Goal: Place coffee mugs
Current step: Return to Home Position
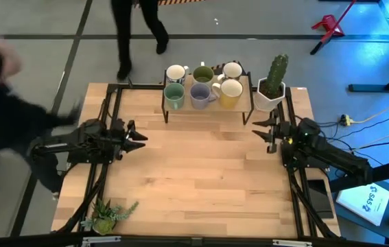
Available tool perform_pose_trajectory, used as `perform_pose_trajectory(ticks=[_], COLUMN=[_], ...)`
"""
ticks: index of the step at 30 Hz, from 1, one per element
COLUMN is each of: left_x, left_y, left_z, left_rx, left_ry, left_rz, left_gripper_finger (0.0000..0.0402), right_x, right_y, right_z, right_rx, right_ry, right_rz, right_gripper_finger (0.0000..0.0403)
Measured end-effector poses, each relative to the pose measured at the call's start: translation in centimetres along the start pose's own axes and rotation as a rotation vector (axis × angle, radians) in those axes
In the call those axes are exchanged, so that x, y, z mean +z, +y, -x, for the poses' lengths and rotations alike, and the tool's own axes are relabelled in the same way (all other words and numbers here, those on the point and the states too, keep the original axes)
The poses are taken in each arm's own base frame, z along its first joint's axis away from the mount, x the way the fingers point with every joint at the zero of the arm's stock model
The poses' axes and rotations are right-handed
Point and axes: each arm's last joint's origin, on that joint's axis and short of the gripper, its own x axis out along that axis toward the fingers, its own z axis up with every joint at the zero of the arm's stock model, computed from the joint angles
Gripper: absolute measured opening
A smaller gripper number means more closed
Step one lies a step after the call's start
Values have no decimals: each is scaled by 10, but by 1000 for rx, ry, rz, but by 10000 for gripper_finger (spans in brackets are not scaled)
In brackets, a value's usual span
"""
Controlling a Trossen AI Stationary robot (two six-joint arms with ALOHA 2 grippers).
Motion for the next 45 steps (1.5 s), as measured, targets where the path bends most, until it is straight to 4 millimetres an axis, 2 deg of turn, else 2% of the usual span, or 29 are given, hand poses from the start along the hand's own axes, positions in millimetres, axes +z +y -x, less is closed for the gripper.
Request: perform_pose_trajectory(ticks=[5,9,14,17,45], left_x=[-12,-11,-12,-11,-12], left_y=[7,7,9,9,9], left_z=[-2,-3,-2,-2,-2], left_rx=[14,26,95,96,98], left_ry=[6,0,-21,-24,-22], left_rz=[-9,-52,-1,46,47], left_gripper_finger=[153,153,153,153,153], right_x=[-6,-6,-7,-7,-7], right_y=[-2,-2,-2,-2,-2], right_z=[0,0,0,0,0], right_rx=[-69,-86,-66,-67,-84], right_ry=[65,73,74,74,81], right_rz=[21,22,21,21,21], right_gripper_finger=[134,134,134,134,134])
